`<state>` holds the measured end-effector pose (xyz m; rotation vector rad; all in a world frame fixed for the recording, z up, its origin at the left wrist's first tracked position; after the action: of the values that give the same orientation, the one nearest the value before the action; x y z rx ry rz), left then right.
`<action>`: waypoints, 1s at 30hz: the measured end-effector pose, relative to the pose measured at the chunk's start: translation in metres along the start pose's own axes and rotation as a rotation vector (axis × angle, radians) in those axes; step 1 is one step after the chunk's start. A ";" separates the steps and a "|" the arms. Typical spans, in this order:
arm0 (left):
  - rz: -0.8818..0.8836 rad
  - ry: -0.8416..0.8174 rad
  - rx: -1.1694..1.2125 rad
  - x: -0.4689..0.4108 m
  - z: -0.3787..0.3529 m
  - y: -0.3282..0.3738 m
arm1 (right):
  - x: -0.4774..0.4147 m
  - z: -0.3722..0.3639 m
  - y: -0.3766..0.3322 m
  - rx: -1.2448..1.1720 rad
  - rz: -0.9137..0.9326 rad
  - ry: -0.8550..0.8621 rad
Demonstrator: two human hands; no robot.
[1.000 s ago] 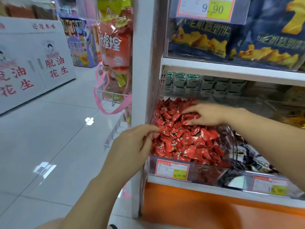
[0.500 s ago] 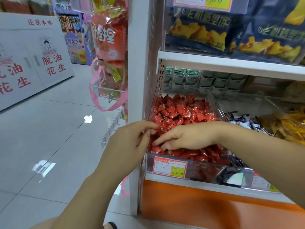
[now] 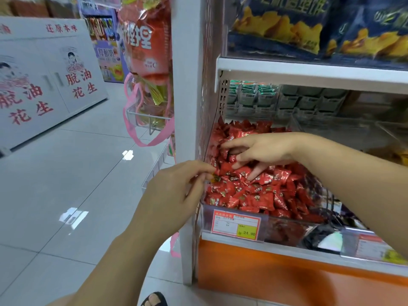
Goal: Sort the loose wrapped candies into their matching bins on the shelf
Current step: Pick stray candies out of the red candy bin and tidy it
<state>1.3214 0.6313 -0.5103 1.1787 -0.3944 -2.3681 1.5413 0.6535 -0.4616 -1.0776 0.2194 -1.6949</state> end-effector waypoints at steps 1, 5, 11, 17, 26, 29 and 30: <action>0.000 -0.004 -0.004 0.000 0.000 0.000 | 0.000 0.003 0.002 -0.016 -0.003 0.005; 0.011 -0.003 -0.016 0.000 0.001 -0.001 | 0.005 0.013 0.010 -0.041 -0.039 0.040; 0.009 -0.004 -0.020 -0.001 0.001 0.000 | 0.026 0.009 0.004 0.238 0.063 0.085; -0.008 0.000 -0.011 0.000 0.000 -0.002 | -0.003 -0.038 -0.013 0.844 0.506 0.446; -0.007 -0.017 -0.009 -0.001 0.002 -0.001 | -0.003 -0.024 0.004 1.137 0.354 0.379; 0.009 -0.020 0.001 -0.001 0.003 -0.002 | 0.010 -0.017 0.018 1.158 0.322 0.352; 0.012 -0.018 0.002 -0.001 0.002 -0.001 | 0.015 -0.016 0.023 1.176 0.315 0.350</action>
<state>1.3195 0.6329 -0.5089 1.1537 -0.4087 -2.3696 1.5444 0.6262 -0.4767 0.1253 -0.3536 -1.3446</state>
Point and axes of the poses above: each hand's wrist, its own x-axis away from the middle knuckle, its own z-axis out of the back of the hand, y = z × x, the point moved 1 cm from there along -x, towards the middle knuckle, and after that the axes turned 11 degrees about -z, right-handed, at the moved point
